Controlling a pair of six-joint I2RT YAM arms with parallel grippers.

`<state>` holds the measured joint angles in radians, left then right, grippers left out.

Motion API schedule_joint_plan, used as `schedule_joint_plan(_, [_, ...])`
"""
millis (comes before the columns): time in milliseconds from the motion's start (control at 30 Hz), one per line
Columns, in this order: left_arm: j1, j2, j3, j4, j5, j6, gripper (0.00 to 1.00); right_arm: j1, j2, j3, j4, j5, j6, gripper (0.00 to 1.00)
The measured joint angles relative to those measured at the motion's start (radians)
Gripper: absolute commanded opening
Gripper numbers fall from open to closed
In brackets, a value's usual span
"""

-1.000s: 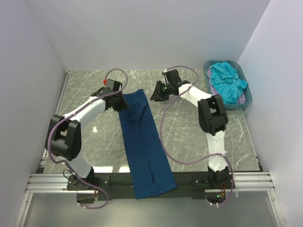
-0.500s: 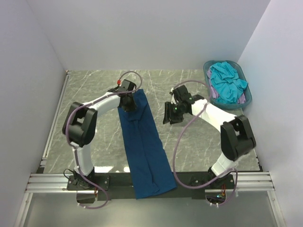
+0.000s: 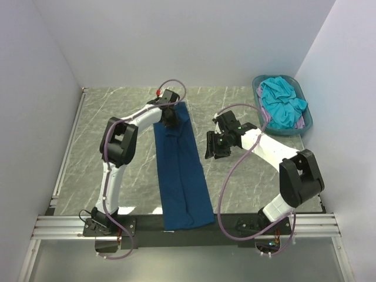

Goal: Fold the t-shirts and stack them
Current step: Fold the tshirt

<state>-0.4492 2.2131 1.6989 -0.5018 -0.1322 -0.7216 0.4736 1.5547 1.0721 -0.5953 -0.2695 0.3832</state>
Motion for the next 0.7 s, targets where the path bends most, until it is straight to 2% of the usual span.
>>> schedule_joint_plan(233, [0.014, 0.23, 0.359, 0.003, 0.006, -0.012, 0.24, 0.002, 0.107, 0.016, 0.018, 0.019, -0.016, 0.55])
schedule_joint_plan(333, [0.034, 0.288, 0.441, 0.031, 0.028, -0.031, 0.25, 0.003, 0.137, 0.022, 0.023, 0.027, -0.022, 0.55])
schedule_joint_plan(500, [0.065, 0.289, 0.443, 0.058, 0.068, -0.046, 0.26, 0.01, 0.132, 0.023, 0.026, 0.05, -0.026, 0.55])
schedule_joint_plan(700, [0.078, 0.119, 0.256, 0.053, 0.061, -0.012, 0.29, 0.032, 0.086, 0.021, 0.022, 0.067, -0.026, 0.56])
